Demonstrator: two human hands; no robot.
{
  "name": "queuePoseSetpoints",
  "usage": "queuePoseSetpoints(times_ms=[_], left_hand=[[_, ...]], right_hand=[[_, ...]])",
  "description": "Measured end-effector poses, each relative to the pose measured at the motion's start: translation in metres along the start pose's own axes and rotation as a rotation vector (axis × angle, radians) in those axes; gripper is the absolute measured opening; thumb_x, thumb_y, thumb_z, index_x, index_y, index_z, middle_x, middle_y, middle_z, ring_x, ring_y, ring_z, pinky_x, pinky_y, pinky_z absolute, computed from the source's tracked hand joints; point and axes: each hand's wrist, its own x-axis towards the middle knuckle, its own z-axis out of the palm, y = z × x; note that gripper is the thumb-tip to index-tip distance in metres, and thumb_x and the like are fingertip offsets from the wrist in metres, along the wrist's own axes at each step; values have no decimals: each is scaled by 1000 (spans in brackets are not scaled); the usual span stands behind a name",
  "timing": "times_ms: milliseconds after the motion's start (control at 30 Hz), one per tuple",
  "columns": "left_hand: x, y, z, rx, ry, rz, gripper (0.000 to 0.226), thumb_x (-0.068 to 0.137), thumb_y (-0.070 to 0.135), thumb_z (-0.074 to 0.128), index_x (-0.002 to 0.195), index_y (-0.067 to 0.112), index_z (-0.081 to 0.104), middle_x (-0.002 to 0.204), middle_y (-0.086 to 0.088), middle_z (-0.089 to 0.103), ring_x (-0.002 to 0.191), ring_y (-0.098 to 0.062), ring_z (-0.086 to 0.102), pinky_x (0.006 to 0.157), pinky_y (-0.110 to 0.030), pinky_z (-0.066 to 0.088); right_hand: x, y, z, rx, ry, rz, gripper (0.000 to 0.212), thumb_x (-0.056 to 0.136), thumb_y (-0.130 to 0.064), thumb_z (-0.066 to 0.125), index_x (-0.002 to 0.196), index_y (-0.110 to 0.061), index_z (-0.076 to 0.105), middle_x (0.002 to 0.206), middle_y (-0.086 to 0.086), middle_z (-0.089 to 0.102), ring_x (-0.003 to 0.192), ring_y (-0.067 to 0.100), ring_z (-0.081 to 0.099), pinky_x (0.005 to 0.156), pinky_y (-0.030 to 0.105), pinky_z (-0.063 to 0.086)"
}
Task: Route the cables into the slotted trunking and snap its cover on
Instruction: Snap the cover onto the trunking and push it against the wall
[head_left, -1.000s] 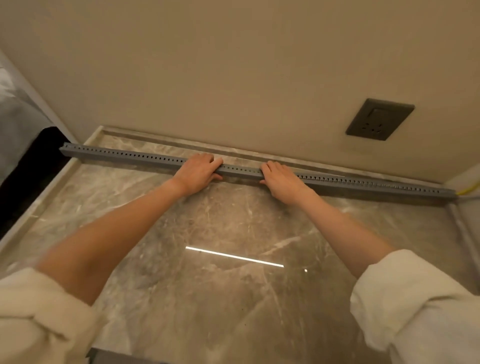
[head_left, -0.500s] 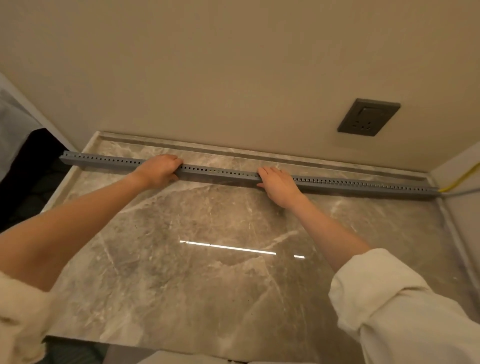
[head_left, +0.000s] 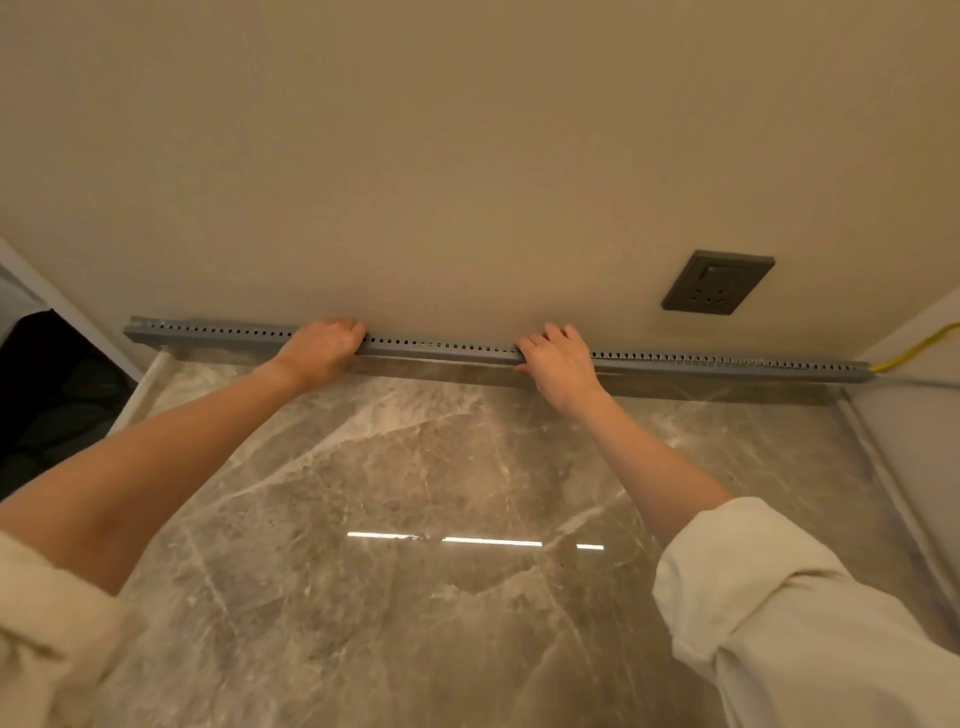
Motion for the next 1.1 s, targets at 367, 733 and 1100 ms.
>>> queuePoseSetpoints(times_ms=[367,733,1100], left_hand=[[15,-4,22,20,109,14,20,83,3,58,102,-2,54,100,-22,61,89,-40,60,63,-48,51],[11,3,26,36,145,-93,30,70,12,77,88,-5,61,91,-25,61,83,-40,59,66,-47,47],[4,10,31,37,133,-189,36,73,16,75,98,0,56,98,-21,60,93,-38,55,76,-46,47]], right_hand=[[18,6,3,-1,-66,29,26,93,-30,51,106,-9,58,107,10,66,107,28,50,85,37,37],[24,-1,8,76,-153,104,29,91,-27,56,109,-5,60,115,14,58,111,30,51,84,38,42],[3,-2,24,115,-66,174,45,90,-33,57,124,-5,48,116,16,54,110,32,49,92,39,38]])
